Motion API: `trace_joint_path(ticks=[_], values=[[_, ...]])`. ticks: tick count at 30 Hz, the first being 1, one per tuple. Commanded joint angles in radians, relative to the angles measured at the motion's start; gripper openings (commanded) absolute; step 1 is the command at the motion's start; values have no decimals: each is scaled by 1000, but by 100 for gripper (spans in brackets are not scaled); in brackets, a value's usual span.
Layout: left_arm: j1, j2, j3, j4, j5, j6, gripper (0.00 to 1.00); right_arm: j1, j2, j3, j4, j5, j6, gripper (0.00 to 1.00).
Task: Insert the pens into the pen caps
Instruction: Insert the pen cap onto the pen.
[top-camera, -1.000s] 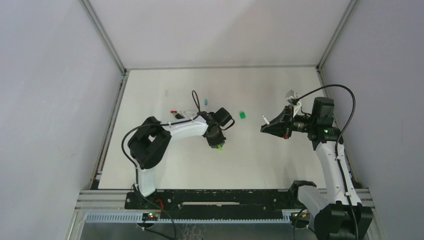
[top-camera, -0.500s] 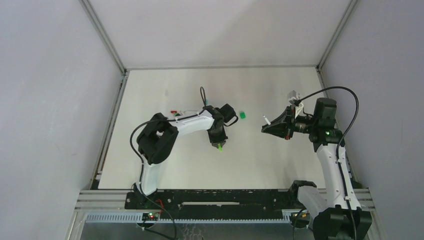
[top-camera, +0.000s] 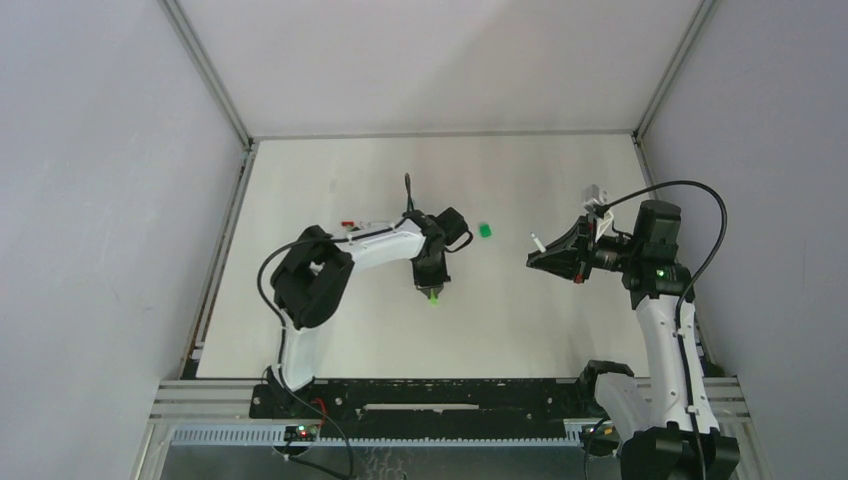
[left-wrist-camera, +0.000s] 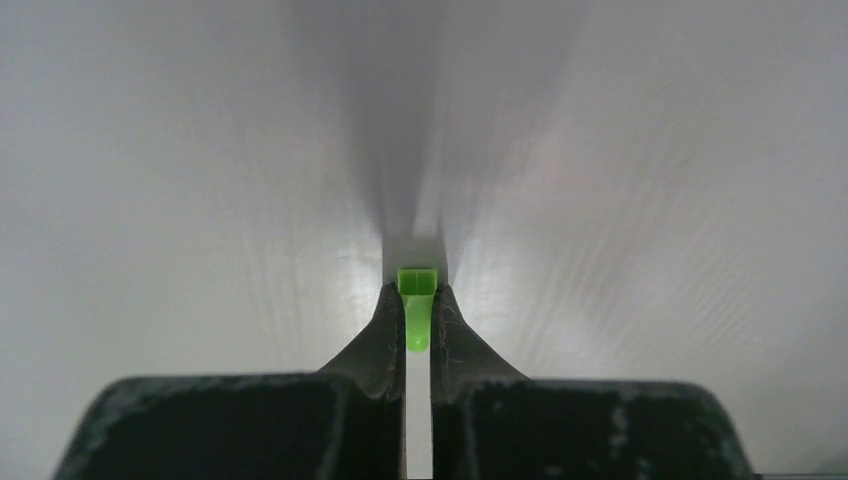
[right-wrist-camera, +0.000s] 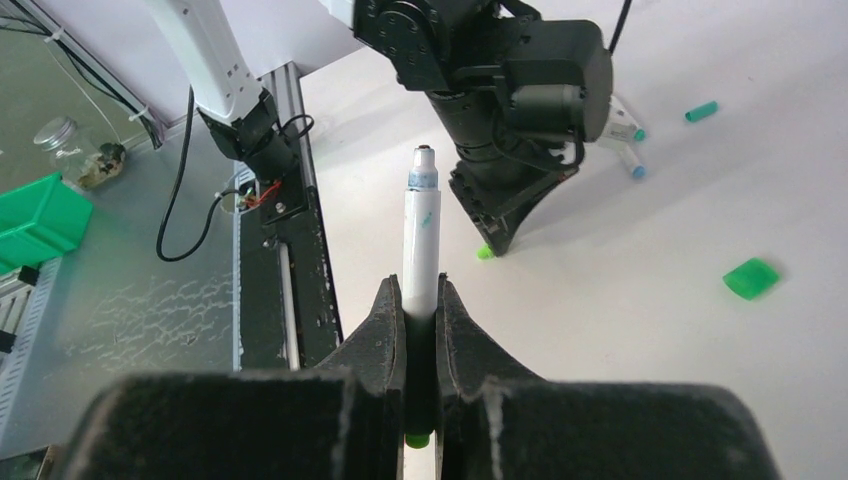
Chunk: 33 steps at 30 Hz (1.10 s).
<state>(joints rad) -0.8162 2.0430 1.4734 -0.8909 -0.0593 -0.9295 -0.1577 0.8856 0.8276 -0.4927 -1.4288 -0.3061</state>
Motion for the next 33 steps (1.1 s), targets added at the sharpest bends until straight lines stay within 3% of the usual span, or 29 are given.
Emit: trace_joint_path(ticks=[1,8,13,20,24,29,33], values=[[7,-217,-144,126,-82,77,0,-6,-35,36,-34,-25,-70,0],[-1,-724,-550,846,-49,111,0,25,-32,36,-66,-30,-130,0],[-44,-991,-737,1099,-106,207,0,58,-25,36,-87,-28,-177,0],[-46,-1380,-944,1195,-98,366,0,50,-31,36,-126,-38,-234,0],[-45,-1526,-1021,1224,-76,427,0,43,-35,36,-150,-38,-279,0],[-44,-1563,-1080,1332,-29,451,0,16,-9,36,-199,-49,-354,0],[-43,-1479,-1104,1483,40,435,0,-20,37,36,-293,-85,-497,0]])
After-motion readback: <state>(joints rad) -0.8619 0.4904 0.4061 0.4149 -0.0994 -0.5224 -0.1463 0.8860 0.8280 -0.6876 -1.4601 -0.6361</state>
